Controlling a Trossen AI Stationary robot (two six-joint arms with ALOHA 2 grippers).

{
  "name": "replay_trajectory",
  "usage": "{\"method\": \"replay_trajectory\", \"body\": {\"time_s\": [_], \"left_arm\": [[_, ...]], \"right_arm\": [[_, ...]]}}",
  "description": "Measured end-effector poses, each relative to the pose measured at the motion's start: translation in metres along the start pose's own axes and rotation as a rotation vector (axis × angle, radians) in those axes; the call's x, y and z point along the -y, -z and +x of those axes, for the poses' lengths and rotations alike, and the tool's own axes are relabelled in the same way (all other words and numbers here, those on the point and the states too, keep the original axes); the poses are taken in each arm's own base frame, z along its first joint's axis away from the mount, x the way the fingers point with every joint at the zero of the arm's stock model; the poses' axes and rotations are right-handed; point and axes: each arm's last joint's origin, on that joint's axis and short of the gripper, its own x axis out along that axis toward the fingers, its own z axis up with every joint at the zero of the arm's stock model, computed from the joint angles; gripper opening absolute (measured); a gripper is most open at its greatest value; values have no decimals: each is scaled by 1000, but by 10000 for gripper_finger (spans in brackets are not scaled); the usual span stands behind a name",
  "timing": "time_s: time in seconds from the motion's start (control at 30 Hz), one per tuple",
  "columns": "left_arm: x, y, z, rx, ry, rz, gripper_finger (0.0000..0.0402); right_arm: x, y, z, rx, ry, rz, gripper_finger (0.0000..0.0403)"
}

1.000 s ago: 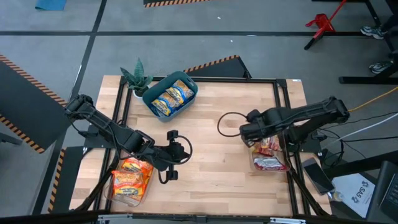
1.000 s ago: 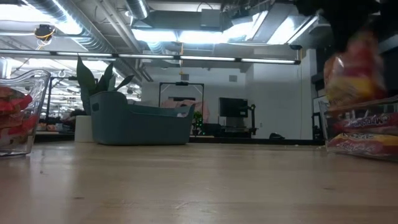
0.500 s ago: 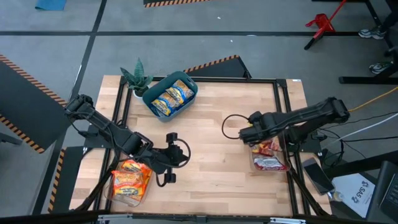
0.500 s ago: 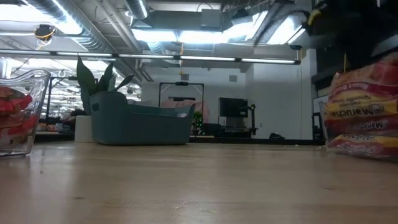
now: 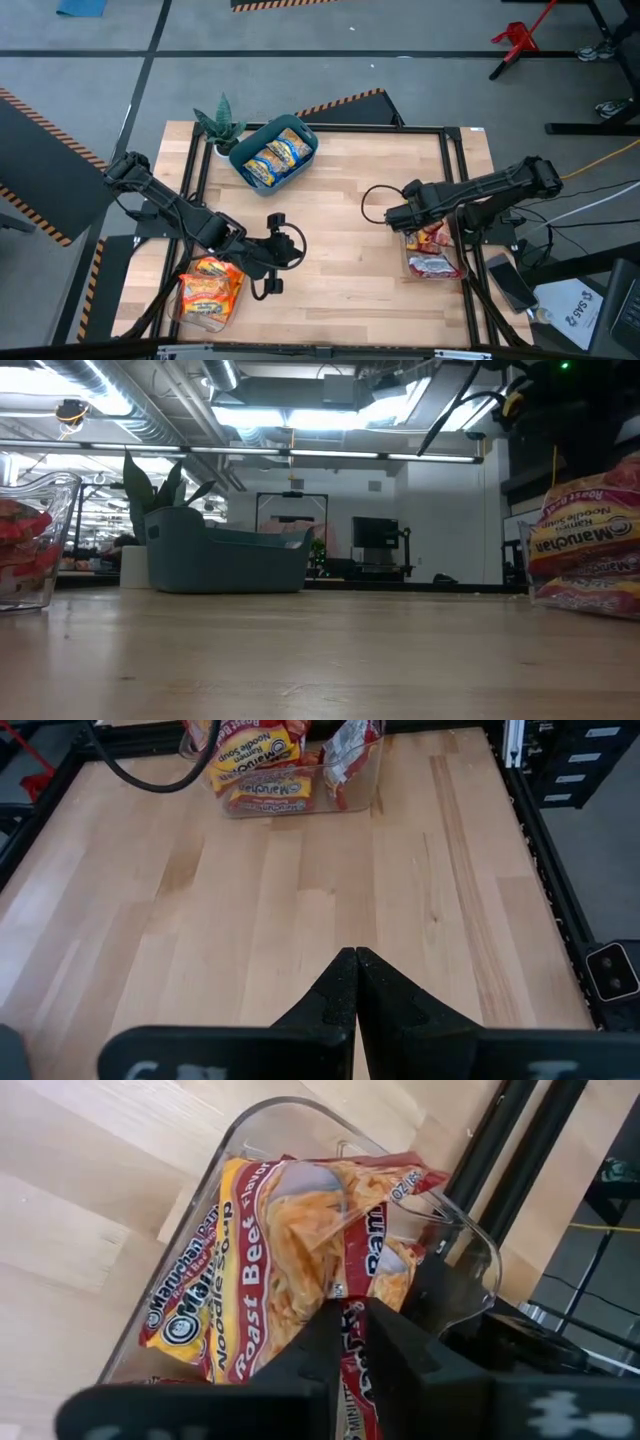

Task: Sort Maruchan noodles
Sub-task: Adjust the red noodle pack

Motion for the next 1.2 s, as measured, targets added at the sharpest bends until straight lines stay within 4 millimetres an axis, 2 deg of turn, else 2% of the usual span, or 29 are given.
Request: {"method": "replay_trajectory", "body": {"time_s": [0.17, 0.3, 0.47, 0.6, 0.73, 0.83, 1.07, 1.2], "left_arm": [[0, 0, 0, 0, 0, 0, 0], [0, 0, 0, 0, 0, 6, 0], [-1, 0, 0, 0, -2, 9, 0], [-1, 0, 0, 0, -3, 31, 0], [-1, 0, 0, 0, -3, 33, 0], [-1, 0, 0, 1, -3, 32, 0], [-1, 0, 0, 1, -3, 32, 0], [-2, -1, 1, 1, -9, 27, 0]], "right_arm": [[-2, 1, -4, -4, -27, -83, 44], [0, 3, -13, -25, -85, -160, 73], [10, 3, -20, 26, -107, -90, 126], [15, 0, -21, 23, -121, -7, 137], [17, -7, -19, 6, -113, 37, 113], [18, -13, -20, 69, -93, 16, 85], [31, -20, -59, 259, -197, 50, 26], [22, -24, -67, 285, -329, 62, 4]]}}
